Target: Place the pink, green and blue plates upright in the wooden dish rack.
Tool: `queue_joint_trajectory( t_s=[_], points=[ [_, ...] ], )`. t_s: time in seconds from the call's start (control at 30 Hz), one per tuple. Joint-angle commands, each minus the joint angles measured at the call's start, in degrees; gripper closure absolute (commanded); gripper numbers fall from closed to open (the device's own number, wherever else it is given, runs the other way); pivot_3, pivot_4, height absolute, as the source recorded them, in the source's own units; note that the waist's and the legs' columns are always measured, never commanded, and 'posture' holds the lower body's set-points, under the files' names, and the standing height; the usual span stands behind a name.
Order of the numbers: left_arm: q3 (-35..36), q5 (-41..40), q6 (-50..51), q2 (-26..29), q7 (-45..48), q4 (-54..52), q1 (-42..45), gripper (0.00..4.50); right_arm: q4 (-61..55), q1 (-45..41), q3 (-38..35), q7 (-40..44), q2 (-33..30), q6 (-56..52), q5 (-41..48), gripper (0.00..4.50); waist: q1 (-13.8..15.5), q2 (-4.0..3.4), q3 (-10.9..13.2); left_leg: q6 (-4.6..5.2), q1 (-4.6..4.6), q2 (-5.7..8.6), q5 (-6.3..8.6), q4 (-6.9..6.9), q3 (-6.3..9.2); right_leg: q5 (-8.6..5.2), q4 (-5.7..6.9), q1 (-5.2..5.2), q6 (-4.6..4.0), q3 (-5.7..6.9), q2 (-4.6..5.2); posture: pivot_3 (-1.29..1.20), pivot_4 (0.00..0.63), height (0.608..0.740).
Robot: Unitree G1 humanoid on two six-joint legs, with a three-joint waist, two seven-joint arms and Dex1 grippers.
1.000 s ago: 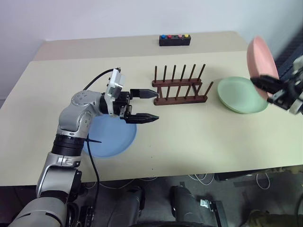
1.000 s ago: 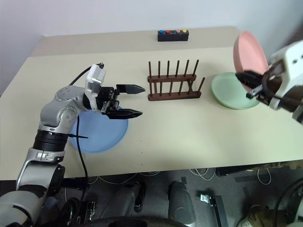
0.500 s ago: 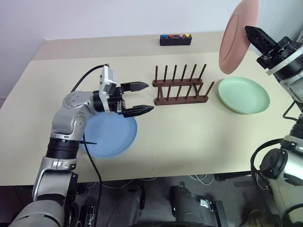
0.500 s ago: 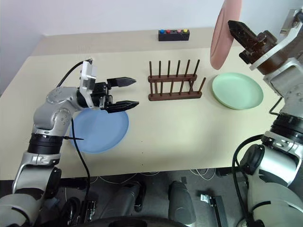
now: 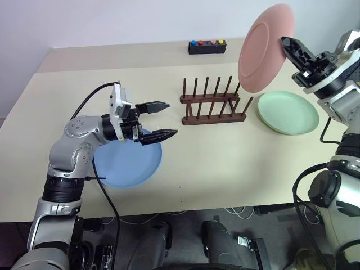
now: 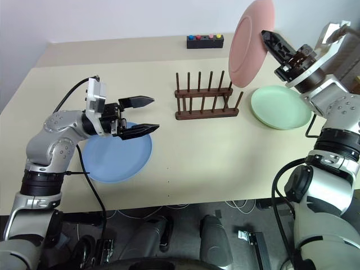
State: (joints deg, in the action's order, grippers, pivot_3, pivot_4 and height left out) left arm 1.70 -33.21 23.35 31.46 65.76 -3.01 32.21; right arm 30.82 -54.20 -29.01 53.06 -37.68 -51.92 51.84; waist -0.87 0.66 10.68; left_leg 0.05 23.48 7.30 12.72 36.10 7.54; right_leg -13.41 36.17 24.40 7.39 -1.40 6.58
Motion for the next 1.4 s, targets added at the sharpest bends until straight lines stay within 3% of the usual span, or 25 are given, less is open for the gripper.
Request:
queue_joint_trajectory(
  t_s=[0.03, 0.73, 0.83, 1.07, 1.4],
  points=[
    [1.3, -0.9, -0.2, 0.7, -0.3, -2.2, 0.5, 0.0, 0.7, -1.3, 1.1, 2.9, -1.4, 2.0, -1.4, 4.41, 0.0, 0.0, 0.0, 0.0, 0.0, 0.0, 0.0, 0.0, 0.0, 0.0, 0.0, 0.0, 0.0, 0.0, 0.0, 0.0, 0.15, 0.74],
    [0.9, -1.0, 0.5, 0.6, -0.5, -2.9, 0.7, 0.0, 5.4, 1.2, 4.2, 7.6, -0.4, 5.5, -7.4, 4.41, 0.0, -0.01, 0.0, 0.0, 0.0, 0.0, 0.0, -0.01, -0.01, 0.0, 0.0, 0.01, 0.0, 0.0, 0.0, 0.0, 0.15, 0.74],
    [0.8, -1.0, 0.7, 0.5, -0.6, -3.0, 0.7, 0.0, 5.5, 1.2, 4.1, 7.9, -0.4, 5.2, -7.3, 3.52, -0.1, -0.01, 0.0, 0.0, 0.0, 0.0, 0.0, -0.02, -0.01, 0.0, 0.0, 0.01, 0.0, -0.01, 0.0, 0.0, 0.15, 0.74],
    [0.9, -1.1, 0.8, 0.6, -0.5, -2.9, 0.6, 0.0, 4.3, 1.6, 4.7, 6.9, -0.4, 7.2, -9.0, 0.1, 0.0, -0.01, 0.0, 0.0, 0.0, 0.0, 0.0, -0.01, -0.01, 0.0, 0.0, 0.01, 0.0, -0.01, -0.01, 0.0, 0.15, 0.74],
    [0.7, -1.1, 0.7, 0.2, -0.4, -2.3, 1.0, 0.0, 3.3, 1.3, 4.0, 4.6, -1.0, 12.0, -10.8, 0.04, 0.0, -0.01, 0.0, -0.01, 0.0, 0.0, 0.0, -0.01, -0.01, 0.0, 0.0, 0.01, 0.0, -0.01, -0.01, 0.0, 0.15, 0.74]
  ],
)
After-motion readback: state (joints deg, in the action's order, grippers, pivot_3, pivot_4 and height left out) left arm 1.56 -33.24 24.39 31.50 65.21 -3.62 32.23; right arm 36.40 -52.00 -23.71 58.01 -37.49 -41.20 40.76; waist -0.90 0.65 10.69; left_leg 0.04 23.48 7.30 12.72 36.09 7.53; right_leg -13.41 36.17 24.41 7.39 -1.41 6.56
